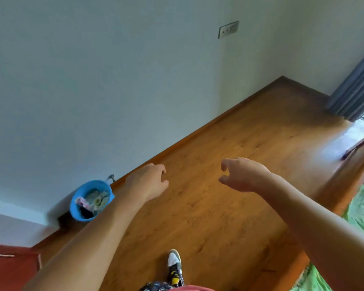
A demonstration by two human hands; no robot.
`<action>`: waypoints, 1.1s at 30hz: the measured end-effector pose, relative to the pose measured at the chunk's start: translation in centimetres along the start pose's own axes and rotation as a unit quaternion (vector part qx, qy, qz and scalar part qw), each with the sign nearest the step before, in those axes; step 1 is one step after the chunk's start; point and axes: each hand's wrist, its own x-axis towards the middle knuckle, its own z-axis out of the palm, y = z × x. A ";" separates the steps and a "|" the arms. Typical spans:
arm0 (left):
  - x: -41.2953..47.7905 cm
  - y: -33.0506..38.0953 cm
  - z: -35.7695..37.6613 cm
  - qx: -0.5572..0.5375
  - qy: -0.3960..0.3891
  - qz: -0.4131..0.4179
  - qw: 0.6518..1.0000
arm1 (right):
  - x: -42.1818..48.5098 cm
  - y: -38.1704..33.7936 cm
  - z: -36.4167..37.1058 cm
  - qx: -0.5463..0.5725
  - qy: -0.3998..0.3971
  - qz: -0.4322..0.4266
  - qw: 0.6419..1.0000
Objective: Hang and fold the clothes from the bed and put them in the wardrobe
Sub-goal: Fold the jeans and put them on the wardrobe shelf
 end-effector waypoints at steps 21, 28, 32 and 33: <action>25.8 26.7 -3.8 0.087 -0.059 0.357 0.928 | 2.3 22.2 -4.6 0.136 0.075 0.308 0.939; 30.9 42.7 -4.6 0.109 -0.057 0.421 0.899 | 1.4 35.3 -8.1 0.165 0.083 0.374 0.909; 32.7 50.6 -4.5 0.122 -0.062 0.465 0.875 | 0.1 40.7 -8.9 0.184 0.099 0.413 0.886; 33.1 52.6 -4.4 0.124 -0.064 0.476 0.868 | -0.1 42.0 -8.8 0.191 0.094 0.426 0.879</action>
